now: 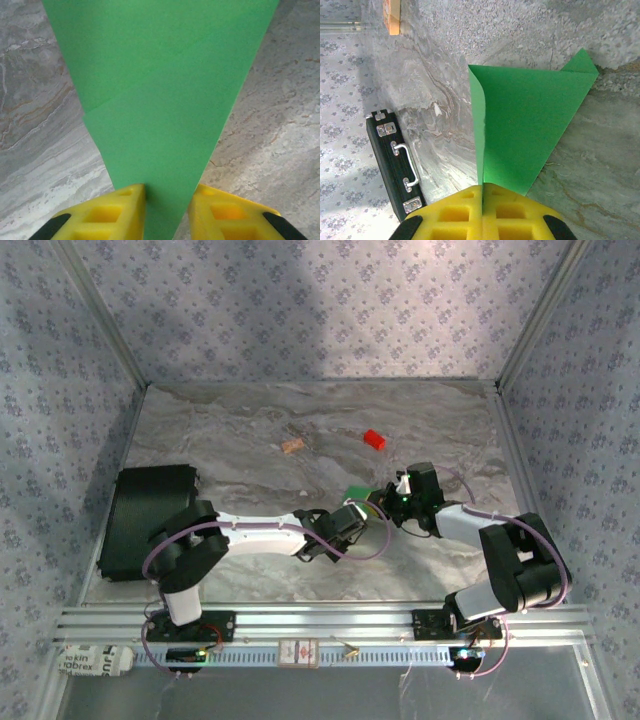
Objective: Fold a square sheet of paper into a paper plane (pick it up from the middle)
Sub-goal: Fold the wing for the fifth time at the center of the table.
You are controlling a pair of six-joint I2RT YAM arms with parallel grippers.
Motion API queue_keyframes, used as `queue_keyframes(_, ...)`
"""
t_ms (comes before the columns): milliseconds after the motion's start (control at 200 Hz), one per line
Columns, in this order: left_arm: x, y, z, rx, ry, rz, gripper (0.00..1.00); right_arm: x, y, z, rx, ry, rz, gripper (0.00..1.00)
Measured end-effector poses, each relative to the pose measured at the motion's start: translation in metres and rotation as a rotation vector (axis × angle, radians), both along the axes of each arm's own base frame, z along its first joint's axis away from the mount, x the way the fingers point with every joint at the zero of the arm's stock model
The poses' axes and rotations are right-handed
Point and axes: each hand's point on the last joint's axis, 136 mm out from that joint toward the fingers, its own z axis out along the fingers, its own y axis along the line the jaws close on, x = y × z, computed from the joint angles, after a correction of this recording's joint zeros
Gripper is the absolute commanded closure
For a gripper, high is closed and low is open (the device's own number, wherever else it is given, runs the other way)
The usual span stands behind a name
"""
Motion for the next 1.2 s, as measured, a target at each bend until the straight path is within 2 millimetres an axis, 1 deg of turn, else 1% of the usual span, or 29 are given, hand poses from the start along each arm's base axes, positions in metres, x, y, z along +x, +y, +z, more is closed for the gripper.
queue_keyframes(290,0.0031,0.0019,0.0010,0.010,-0.020,0.006,0.69,0.0000,0.0000,0.0000,0.000,0.000,0.000,0.97)
queue_keyframes(810,0.0044,0.0026,0.0018,0.019,-0.034,0.002,0.89,0.0000,0.0000,0.0000,0.000,0.000,0.000,0.97)
queue_keyframes(889,0.0036,0.0022,0.0017,0.020,-0.034,-0.001,0.90,0.0000,0.0000,0.0000,0.000,0.000,0.000,0.96)
queue_keyframes(959,0.0032,0.0020,0.0017,0.020,-0.035,-0.002,0.92,0.0000,0.0000,0.0002,0.000,-0.001,0.000,0.94)
queue_keyframes(1099,0.0033,0.0017,0.0018,0.018,-0.034,-0.002,0.98,-0.0009,-0.0006,0.0028,-0.002,-0.006,0.001,0.87)
queue_keyframes(1129,0.0030,0.0016,0.0018,0.017,-0.033,-0.002,0.99,-0.0014,-0.0014,0.0037,-0.007,-0.008,0.000,0.84)
queue_keyframes(1164,0.0022,0.0011,0.0015,0.014,-0.028,-0.002,1.00,-0.0024,-0.0028,0.0048,-0.017,-0.013,0.000,0.78)
queue_keyframes(1199,0.0012,0.0002,0.0012,0.010,-0.021,-0.006,1.00,-0.0039,-0.0049,0.0054,-0.031,-0.016,0.000,0.74)
